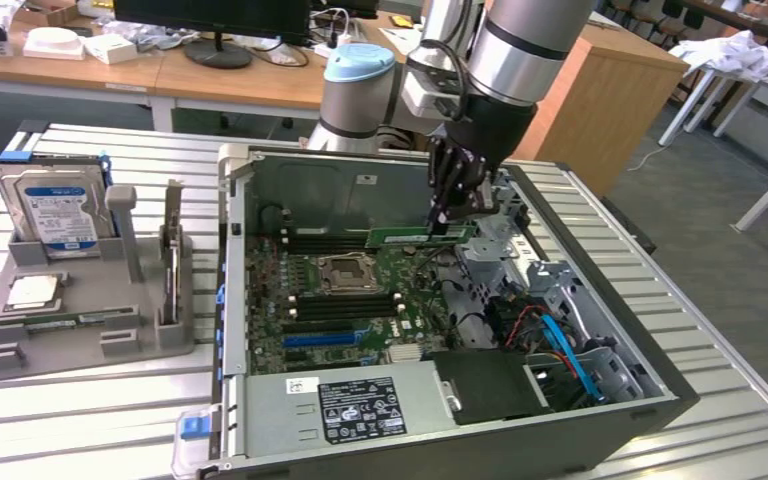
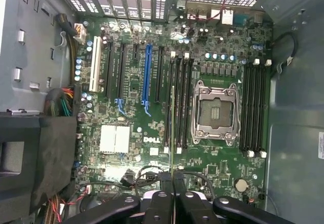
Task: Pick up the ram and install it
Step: 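Insert the ram into the slot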
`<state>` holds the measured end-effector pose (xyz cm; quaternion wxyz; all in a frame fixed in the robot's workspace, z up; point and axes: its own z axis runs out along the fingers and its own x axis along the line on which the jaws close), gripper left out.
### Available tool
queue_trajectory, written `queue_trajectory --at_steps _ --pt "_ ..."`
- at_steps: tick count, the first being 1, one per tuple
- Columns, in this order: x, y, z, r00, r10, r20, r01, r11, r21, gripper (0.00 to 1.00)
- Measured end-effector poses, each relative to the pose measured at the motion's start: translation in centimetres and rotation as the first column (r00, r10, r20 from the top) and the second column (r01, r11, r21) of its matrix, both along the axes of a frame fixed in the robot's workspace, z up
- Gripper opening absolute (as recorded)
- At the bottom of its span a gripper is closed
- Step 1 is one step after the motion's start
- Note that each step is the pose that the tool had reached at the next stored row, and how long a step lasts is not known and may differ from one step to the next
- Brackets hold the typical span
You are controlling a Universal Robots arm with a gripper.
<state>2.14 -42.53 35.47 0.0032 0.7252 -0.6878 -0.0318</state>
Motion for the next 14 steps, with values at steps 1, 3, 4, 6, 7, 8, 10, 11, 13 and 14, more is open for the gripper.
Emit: queue_trajectory --at_steps 1,3,4,6,7,8,10,11,13,14 --pt "0.00 0.00 -0.04 1.0000 0.000 0.0000 0.000 1.0000 0.0000 0.12" --pt "0.00 0.00 -0.11 1.0000 0.000 0.0000 0.000 1.0000 0.0000 0.12" --pt "0.00 0.00 -0.15 1.0000 0.000 0.0000 0.000 1.0000 0.0000 0.12" --pt "0.00 0.00 -0.24 1.0000 0.000 0.0000 0.000 1.0000 0.0000 0.12" --pt "0.00 0.00 -0.28 1.0000 0.000 0.0000 0.000 1.0000 0.0000 0.12" --pt "0.00 0.00 -0.32 1.0000 0.000 0.0000 0.000 1.0000 0.0001 0.12" --pt "0.00 0.00 -0.40 1.0000 0.000 0.0000 0.000 1.0000 0.0001 0.12" --pt "0.00 0.00 -0.44 1.0000 0.000 0.0000 0.000 1.0000 0.0001 0.12" --pt "0.00 0.00 -0.52 1.0000 0.000 0.0000 0.000 1.0000 0.0001 0.12" --pt "0.00 0.00 -0.56 1.0000 0.000 -0.0001 0.000 1.0000 0.0000 0.12"
